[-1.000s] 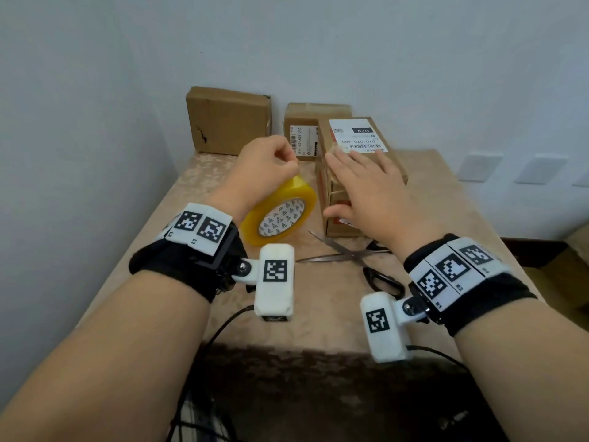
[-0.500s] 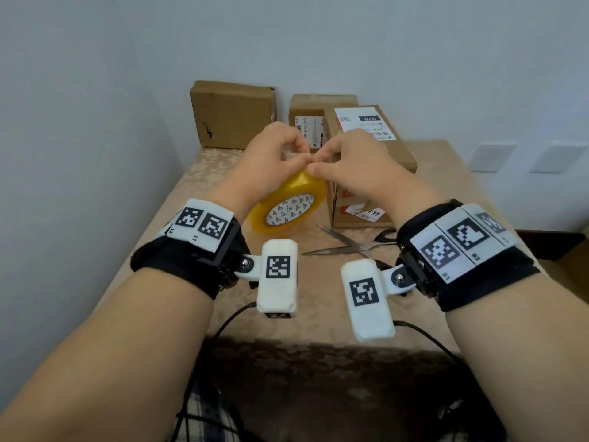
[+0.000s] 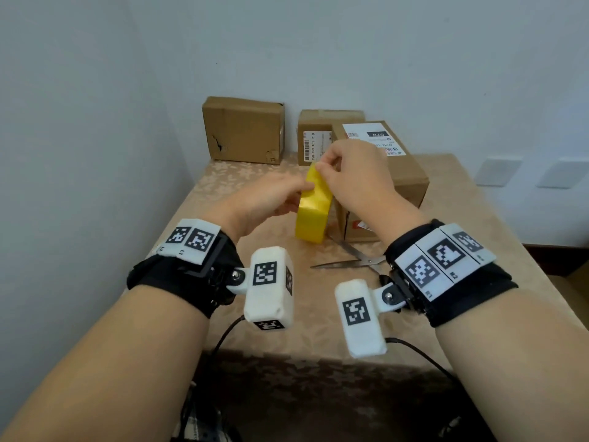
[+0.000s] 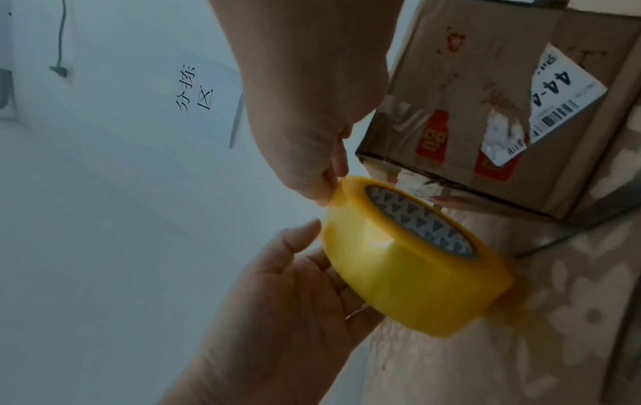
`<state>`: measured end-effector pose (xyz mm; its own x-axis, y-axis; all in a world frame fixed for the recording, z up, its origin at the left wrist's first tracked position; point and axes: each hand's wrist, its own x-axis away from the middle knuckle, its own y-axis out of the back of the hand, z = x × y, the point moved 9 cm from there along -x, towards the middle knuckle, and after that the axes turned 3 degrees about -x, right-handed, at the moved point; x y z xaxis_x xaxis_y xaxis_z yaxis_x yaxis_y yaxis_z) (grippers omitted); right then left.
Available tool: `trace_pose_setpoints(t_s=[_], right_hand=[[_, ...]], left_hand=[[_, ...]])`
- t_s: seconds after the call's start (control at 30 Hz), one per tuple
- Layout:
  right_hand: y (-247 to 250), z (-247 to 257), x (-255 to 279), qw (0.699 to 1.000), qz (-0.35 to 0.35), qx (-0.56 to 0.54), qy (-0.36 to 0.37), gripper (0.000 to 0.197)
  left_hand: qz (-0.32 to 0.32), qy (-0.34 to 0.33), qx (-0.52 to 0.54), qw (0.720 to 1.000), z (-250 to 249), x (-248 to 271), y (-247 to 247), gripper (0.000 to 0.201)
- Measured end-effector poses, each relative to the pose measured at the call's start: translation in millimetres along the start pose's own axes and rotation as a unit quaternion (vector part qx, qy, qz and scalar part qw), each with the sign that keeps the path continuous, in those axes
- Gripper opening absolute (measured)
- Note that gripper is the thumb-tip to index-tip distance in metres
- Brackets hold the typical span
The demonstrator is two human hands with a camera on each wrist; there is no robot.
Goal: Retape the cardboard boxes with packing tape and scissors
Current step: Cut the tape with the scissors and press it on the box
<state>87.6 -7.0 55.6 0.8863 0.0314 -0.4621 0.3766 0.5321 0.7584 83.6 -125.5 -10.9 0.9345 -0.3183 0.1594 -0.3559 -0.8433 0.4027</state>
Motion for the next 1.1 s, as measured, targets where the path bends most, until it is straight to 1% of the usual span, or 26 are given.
trace_pose_setpoints(t_s=[0.07, 0.1, 0.17, 0.23, 0.27, 0.33, 0.4, 0.47, 0.5, 0.57, 0.6, 0.63, 0.7, 0.77, 0.8, 0.83, 0.9, 0.97, 1.0, 1.03, 1.1], right_hand=[[2.6, 0.2, -3.2, 1.000, 0.002, -0.009, -0.003, 0.015], [4.0, -1.2, -5.2, 1.000, 0.001, -0.009, -0.008, 0.015], [6.3, -7.4, -8.1, 1.000, -0.003, -0.007, -0.025, 0.016], [5.9, -11.7, -7.1, 0.999, -0.002, -0.010, -0.034, 0.018], [4.8, -12.8, -6.0, 0.999, 0.003, -0.018, -0.035, 0.019], [7.3, -12.7, -4.8, 0.998, 0.007, -0.046, -0.036, 0.019], [19.5, -11.0, -6.6, 0.995, -0.006, -0.092, -0.040, 0.020], [31.6, -10.3, -7.7, 0.992, -0.017, -0.120, -0.036, 0.018], [33.7, -12.2, -6.4, 0.992, -0.011, -0.124, -0.038, 0.018], [32.6, -23.8, -1.5, 0.988, 0.009, -0.138, -0.067, 0.020], [32.9, -31.5, 0.0, 0.986, 0.011, -0.146, -0.084, 0.020], [34.9, -38.5, 0.5, 0.984, 0.007, -0.149, -0.097, 0.020], [42.5, -47.5, -0.8, 0.982, -0.005, -0.151, -0.117, 0.020], [48.9, -54.0, -0.8, 0.978, -0.015, -0.164, -0.128, 0.025], [50.5, -57.0, 0.6, 0.977, -0.017, -0.164, -0.132, 0.029], [50.4, -60.4, 3.2, 0.977, -0.016, -0.161, -0.140, 0.032], [46.3, -67.1, 5.8, 0.972, -0.013, -0.173, -0.155, 0.033], [39.8, -70.5, 3.7, 0.966, -0.004, -0.199, -0.166, 0.031], [38.8, -67.8, 2.6, 0.964, -0.003, -0.206, -0.165, 0.028], [38.4, -64.5, 1.4, 0.965, -0.004, -0.209, -0.159, 0.026], [40.3, -58.8, -0.2, 0.969, -0.011, -0.207, -0.137, 0.034]], left_hand=[[-0.026, -0.022, 0.017, 0.999, -3.1, -0.5, 2.8, 0.021], [-0.038, -0.030, 0.012, 0.999, -5.5, -0.3, 5.7, 0.021], [-0.082, -0.054, -0.048, 0.994, -13.6, 2.1, 16.8, 0.033], [-0.141, -0.100, -0.108, 0.979, -28.3, 7.8, 29.4, 0.049], [-0.162, -0.113, -0.138, 0.971, -35.5, 10.3, 32.9, 0.050], [-0.190, -0.112, -0.223, 0.950, -46.2, 12.3, 35.9, 0.047], [-0.209, -0.103, -0.290, 0.928, -52.8, 12.6, 37.3, 0.040], [-0.207, -0.100, -0.334, 0.914, -54.2, 10.9, 35.2, 0.041], [-0.204, -0.100, -0.353, 0.908, -54.1, 10.1, 32.9, 0.043], [-0.200, -0.112, -0.363, 0.903, -54.3, 7.2, 27.7, 0.047], [-0.196, -0.118, -0.344, 0.911, -54.5, 5.0, 25.2, 0.047], [-0.189, -0.123, -0.309, 0.924, -54.3, 3.0, 22.8, 0.045], [-0.169, -0.132, -0.218, 0.952, -53.2, -1.6, 19.6, 0.037], [-0.165, -0.138, -0.160, 0.964, -54.7, -1.2, 19.5, 0.027], [-0.163, -0.138, -0.146, 0.966, -56.2, 1.4, 19.9, 0.026], [-0.154, -0.134, -0.142, 0.969, -56.8, 3.8, 19.8, 0.030], [-0.109, -0.120, -0.163, 0.973, -58.9, 9.5, 14.9, 0.049], [-0.055, -0.112, -0.217, 0.968, -61.5, 15.5, 6.9, 0.062], [-0.040, -0.115, -0.250, 0.961, -63.0, 17.6, 4.1, 0.063], [-0.038, -0.123, -0.278, 0.952, -64.9, 19.1, 3.1, 0.060], [-0.071, -0.144, -0.316, 0.935, -68.1, 21.0, 7.0, 0.050]])
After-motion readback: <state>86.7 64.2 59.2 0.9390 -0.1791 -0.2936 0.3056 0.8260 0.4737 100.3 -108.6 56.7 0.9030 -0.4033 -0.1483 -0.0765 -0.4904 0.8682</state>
